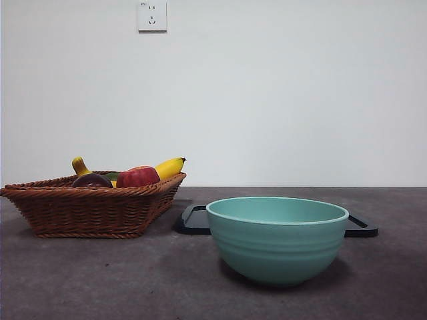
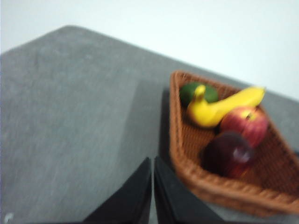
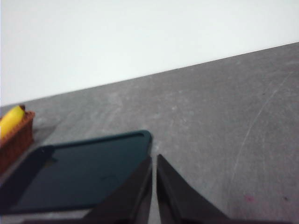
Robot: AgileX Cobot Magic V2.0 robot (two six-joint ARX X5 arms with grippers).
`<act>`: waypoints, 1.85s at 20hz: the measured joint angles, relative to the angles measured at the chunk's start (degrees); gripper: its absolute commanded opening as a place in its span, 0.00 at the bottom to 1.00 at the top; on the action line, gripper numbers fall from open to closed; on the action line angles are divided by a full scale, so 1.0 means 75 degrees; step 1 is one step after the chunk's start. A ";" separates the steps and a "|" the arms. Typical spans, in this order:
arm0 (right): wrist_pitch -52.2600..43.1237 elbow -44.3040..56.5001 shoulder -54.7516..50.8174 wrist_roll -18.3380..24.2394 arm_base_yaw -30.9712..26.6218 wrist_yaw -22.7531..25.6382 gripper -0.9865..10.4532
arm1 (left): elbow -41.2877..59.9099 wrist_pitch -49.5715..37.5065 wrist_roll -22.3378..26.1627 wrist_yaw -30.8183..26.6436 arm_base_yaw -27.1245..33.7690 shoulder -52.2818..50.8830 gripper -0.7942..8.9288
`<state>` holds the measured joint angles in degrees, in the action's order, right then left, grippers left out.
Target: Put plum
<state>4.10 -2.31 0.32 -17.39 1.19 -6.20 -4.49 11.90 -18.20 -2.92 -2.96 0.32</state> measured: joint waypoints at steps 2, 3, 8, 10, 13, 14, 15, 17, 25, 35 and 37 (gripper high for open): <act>0.0003 -0.0256 0.0000 -0.0073 0.0000 -0.0003 0.09 | -0.0268 0.0032 -0.0067 0.0003 0.0000 0.0003 0.09; 0.0006 -0.0431 0.0000 -0.0096 0.0000 0.0000 0.09 | -0.0446 0.0052 -0.0085 0.0000 0.0000 0.0012 0.09; 0.0408 -0.1282 0.0047 -0.0122 0.0000 0.0015 0.09 | -0.1262 0.0516 -0.0111 0.0000 0.0000 0.0239 0.09; 0.0720 -0.1620 0.0163 -0.0117 0.0000 0.0012 0.09 | -0.1591 0.0749 -0.0108 0.0003 0.0000 0.0391 0.09; 0.1317 -0.2192 0.0449 -0.0073 -0.0003 -0.0064 0.09 | -0.2165 0.1154 -0.0099 0.0023 0.0000 0.0650 0.09; 0.1556 -0.2422 0.0586 -0.0055 -0.0003 -0.0149 0.09 | -0.2381 0.1314 -0.0087 0.0096 0.0000 0.0761 0.09; 0.1798 -0.2649 0.0731 0.0000 0.0000 -0.0216 0.09 | -0.2565 0.1451 -0.0061 0.0227 0.0000 0.0866 0.09; 0.2261 -0.3048 0.1029 0.0152 0.0000 -0.0440 0.09 | -0.2952 0.1792 0.0041 0.0597 0.0000 0.1145 0.09; 0.4234 -0.4631 0.2707 0.1049 0.0000 -0.1763 0.09 | -0.4074 0.3381 0.0772 0.2171 -0.0003 0.2570 0.09; 0.6548 -0.6341 0.4960 0.2296 0.0353 -0.2766 0.09 | -0.5374 0.5155 0.2060 0.3824 -0.0073 0.4581 0.09; 0.6799 -0.6397 0.5170 0.2460 0.0577 -0.2777 0.09 | -0.5453 0.5292 0.2288 0.3835 -0.0149 0.4753 0.09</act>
<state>55.09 -50.28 39.09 1.06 5.52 -27.03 -45.39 51.59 -1.04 25.85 -4.08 35.97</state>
